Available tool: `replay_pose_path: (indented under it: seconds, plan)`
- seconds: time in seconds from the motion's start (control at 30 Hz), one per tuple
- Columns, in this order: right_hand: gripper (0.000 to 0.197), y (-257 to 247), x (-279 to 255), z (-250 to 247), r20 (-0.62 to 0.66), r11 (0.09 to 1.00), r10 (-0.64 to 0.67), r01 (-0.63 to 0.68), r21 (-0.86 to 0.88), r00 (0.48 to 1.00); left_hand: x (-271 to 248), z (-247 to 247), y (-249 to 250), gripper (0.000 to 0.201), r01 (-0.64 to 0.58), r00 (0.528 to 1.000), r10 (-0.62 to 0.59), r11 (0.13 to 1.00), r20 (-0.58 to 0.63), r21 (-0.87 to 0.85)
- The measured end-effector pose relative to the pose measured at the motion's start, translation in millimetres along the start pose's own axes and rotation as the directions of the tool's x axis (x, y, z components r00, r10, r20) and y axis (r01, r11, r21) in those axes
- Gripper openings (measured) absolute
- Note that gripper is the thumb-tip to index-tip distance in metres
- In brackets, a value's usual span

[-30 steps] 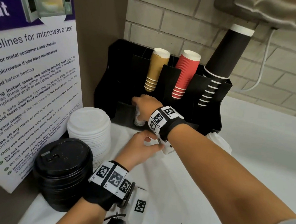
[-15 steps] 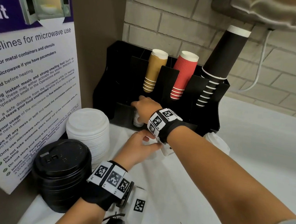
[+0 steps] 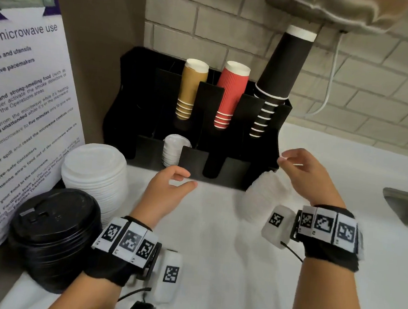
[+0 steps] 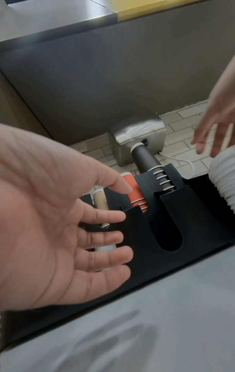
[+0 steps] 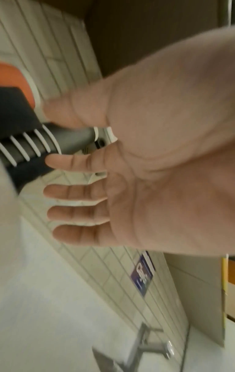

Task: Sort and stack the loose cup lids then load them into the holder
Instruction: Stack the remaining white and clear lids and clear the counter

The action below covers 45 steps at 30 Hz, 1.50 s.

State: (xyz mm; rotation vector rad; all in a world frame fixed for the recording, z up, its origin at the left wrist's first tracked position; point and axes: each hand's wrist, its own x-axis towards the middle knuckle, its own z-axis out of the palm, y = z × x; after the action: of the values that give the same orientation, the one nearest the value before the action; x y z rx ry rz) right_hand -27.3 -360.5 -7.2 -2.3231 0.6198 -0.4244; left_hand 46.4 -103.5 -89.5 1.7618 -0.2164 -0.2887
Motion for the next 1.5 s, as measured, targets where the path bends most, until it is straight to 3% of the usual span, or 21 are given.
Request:
replay_pose_path:
  seconds: [0.1,0.2,0.6,0.73,0.8,0.9,1.0,1.23,1.5]
  plan:
    - [0.048,17,-11,5,0.074,0.988,0.15,-0.152,0.023,0.986,-1,-2,0,0.018,-0.014,1.0,0.014,1.0,0.0,-0.024]
    - [0.059,25,-12,12,0.089,0.982,0.185,-0.188,0.023,0.979,-2,0,0,0.016,-0.022,1.0,0.023,0.999,0.021,-0.033]
    - [0.067,31,-7,27,0.057,0.986,0.166,-0.164,-0.04,0.985,-2,0,0,0.016,-0.027,0.999,0.029,0.999,0.034,-0.042]
    - [0.063,18,-10,16,-0.008,0.996,0.089,-0.089,-0.004,0.996,-4,0,2,0.023,-0.091,0.995,0.093,0.994,0.032,-0.059]
    - [0.06,0,-15,16,0.012,0.996,0.008,-0.009,0.087,1.0,-7,1,6,0.038,-0.17,0.982,0.175,0.982,0.071,-0.081]
    - [0.057,-34,-26,33,0.209,0.952,-0.155,0.089,0.292,0.966,-11,4,13,0.072,-0.25,0.94,0.284,0.95,0.187,-0.185]
    - [0.063,-59,-34,57,0.399,0.913,-0.289,0.125,0.388,0.87,-11,7,14,0.088,-0.276,0.907,0.353,0.91,0.229,-0.311]
    - [0.063,-68,-37,67,0.499,0.887,-0.347,0.105,0.449,0.794,-11,3,10,0.083,-0.355,0.894,0.429,0.855,0.13,-0.379]
    - [0.058,-67,-39,59,0.491,0.862,-0.364,0.088,0.498,0.792,-11,1,11,0.077,-0.39,0.897,0.437,0.856,0.071,-0.34]
